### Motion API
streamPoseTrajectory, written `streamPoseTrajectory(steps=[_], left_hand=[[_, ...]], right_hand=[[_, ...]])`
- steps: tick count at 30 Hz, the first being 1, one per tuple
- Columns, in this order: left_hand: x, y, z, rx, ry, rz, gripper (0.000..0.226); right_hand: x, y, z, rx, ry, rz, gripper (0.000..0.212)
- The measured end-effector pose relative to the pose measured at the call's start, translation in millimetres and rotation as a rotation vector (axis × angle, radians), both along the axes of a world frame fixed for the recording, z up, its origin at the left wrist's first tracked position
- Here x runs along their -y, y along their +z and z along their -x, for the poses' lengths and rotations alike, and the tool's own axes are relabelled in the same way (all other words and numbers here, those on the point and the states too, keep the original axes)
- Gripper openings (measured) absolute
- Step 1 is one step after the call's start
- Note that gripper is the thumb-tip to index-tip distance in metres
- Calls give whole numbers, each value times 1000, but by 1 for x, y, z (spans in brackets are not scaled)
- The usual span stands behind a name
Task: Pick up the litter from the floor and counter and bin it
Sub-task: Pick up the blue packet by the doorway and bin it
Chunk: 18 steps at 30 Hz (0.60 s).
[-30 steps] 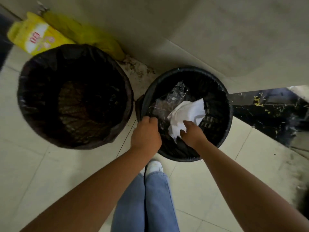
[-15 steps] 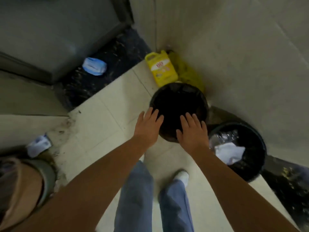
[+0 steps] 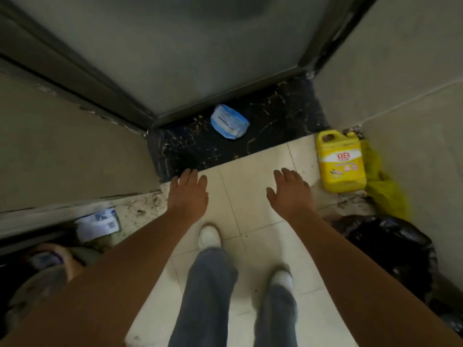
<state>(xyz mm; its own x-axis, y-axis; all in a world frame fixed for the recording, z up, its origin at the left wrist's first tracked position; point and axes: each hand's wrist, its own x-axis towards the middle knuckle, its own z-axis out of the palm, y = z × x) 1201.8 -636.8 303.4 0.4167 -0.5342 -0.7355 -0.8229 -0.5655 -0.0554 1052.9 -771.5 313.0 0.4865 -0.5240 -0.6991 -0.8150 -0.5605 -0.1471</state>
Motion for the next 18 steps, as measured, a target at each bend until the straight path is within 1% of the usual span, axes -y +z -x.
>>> streamPoseTrajectory(steps=[4, 8, 11, 15, 16, 18], left_hand=[[5, -58, -47, -8, 49, 27, 52], [17, -137, -73, -1, 72, 79, 52], [24, -203, -84, -9, 115, 149, 51], [27, -275, -93, -23, 150, 210, 52], [27, -288, -95, -20, 151, 227, 52], [27, -306, -97, -20, 156, 252, 51]], right_hand=[[6, -60, -58, -2, 138, -3, 51], [23, -150, -103, -46, 255, 29, 48], [38, -227, -135, -52, 253, 103, 54], [51, -309, -169, -31, 278, 238, 73], [55, -323, -174, -35, 292, 274, 73], [61, -341, -179, -42, 315, 329, 64]])
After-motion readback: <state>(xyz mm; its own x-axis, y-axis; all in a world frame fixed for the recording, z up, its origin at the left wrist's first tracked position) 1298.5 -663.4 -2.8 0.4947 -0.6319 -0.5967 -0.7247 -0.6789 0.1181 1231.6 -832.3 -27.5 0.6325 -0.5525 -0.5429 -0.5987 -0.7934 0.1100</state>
